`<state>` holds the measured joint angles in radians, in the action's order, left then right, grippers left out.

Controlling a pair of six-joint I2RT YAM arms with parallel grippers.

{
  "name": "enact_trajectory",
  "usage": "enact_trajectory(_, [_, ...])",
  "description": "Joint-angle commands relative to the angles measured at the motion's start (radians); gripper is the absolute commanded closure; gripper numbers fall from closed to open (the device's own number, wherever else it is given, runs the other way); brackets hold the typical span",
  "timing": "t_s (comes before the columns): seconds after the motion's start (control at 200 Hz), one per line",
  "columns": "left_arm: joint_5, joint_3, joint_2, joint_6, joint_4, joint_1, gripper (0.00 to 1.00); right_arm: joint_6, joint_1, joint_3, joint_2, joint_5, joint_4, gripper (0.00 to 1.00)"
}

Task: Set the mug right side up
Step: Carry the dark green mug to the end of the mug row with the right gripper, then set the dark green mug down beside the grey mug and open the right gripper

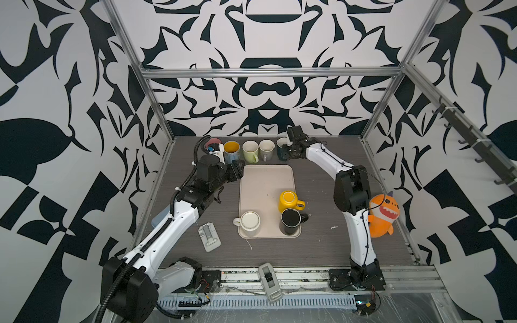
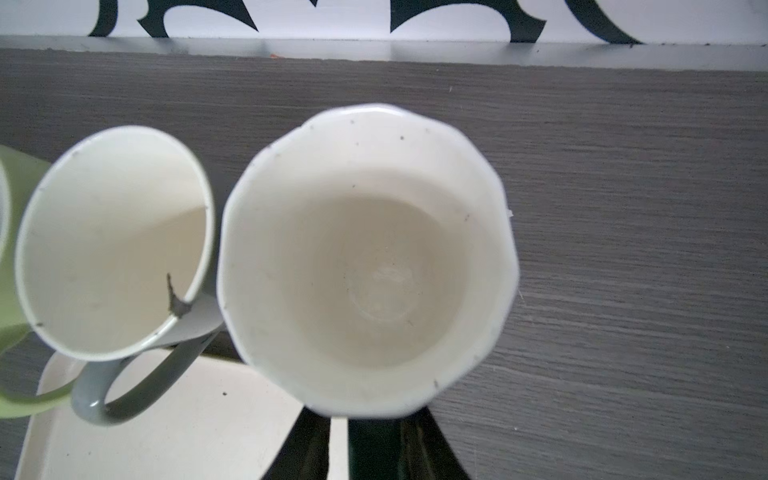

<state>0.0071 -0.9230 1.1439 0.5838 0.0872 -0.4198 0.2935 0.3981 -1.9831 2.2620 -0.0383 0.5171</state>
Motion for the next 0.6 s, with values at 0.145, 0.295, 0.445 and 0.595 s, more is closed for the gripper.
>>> enact_trajectory(0.145, [0.018,0.012,0.008,-0.004,-0.003,0.004,0.33,0.018,0.001,0.011,-0.067,-0.006,-0.05,0.61])
enact_trajectory(0.295, [0.023,0.012,0.006,-0.004,-0.003,0.003,0.32,0.024,0.001,0.035,-0.079,-0.006,-0.054,0.57])
enact_trajectory(0.445, [0.023,0.016,-0.002,-0.001,-0.004,0.004,0.32,0.033,0.0,0.066,-0.102,-0.008,-0.06,0.51])
enact_trajectory(0.595, [0.026,0.025,-0.011,0.01,-0.006,0.003,0.33,0.043,0.001,0.102,-0.135,-0.005,-0.08,0.48])
